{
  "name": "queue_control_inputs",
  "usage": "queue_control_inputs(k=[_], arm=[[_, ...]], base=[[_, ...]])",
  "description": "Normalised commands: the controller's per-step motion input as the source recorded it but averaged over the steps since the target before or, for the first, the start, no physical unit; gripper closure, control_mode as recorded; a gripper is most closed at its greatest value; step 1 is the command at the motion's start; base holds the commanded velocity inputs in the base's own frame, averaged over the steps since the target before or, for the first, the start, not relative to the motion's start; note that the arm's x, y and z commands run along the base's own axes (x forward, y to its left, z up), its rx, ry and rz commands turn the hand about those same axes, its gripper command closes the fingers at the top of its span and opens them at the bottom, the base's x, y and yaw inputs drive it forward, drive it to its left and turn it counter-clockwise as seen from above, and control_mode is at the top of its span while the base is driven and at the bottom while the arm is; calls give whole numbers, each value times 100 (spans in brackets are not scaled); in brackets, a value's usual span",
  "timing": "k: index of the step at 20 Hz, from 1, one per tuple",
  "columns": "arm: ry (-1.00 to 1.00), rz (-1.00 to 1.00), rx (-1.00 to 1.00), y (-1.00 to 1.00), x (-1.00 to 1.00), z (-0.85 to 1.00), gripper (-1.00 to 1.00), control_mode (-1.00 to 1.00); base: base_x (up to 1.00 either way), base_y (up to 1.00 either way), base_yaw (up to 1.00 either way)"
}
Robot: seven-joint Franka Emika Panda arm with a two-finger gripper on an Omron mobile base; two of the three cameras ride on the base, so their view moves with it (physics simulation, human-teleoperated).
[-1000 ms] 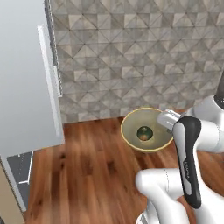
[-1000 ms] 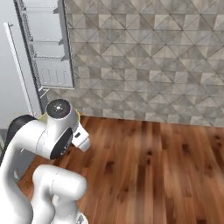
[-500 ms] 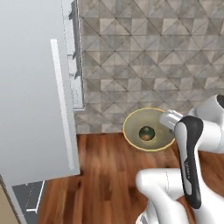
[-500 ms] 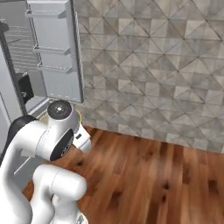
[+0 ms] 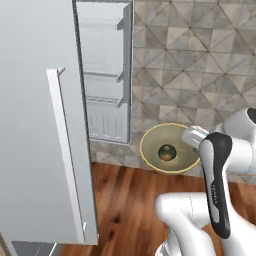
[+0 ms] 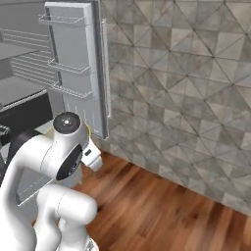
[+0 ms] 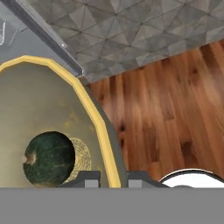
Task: Move the glass cup from next to the sink to the open cabinet. Then, move the bowl with the squash to the fridge to clear the area for faucet cleaning.
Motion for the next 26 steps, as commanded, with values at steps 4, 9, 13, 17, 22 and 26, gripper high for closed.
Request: queue_control_inputs(k=[4, 9, 13, 17, 22, 26], arm=[[0, 0, 0, 0, 0, 0, 100, 100], [0, 0, 0, 0, 0, 0, 100, 100], [0, 0, 0, 0, 0, 0, 100, 100], [0, 0, 0, 0, 0, 0, 100, 100], [0, 0, 0, 0, 0, 0, 100, 100], [0, 0, 0, 0, 0, 0, 100, 100]], base=[[50, -26, 62], [5, -27, 70], [18, -41, 63], [52, -71, 44], [27, -56, 27], [-5, 0, 44]])
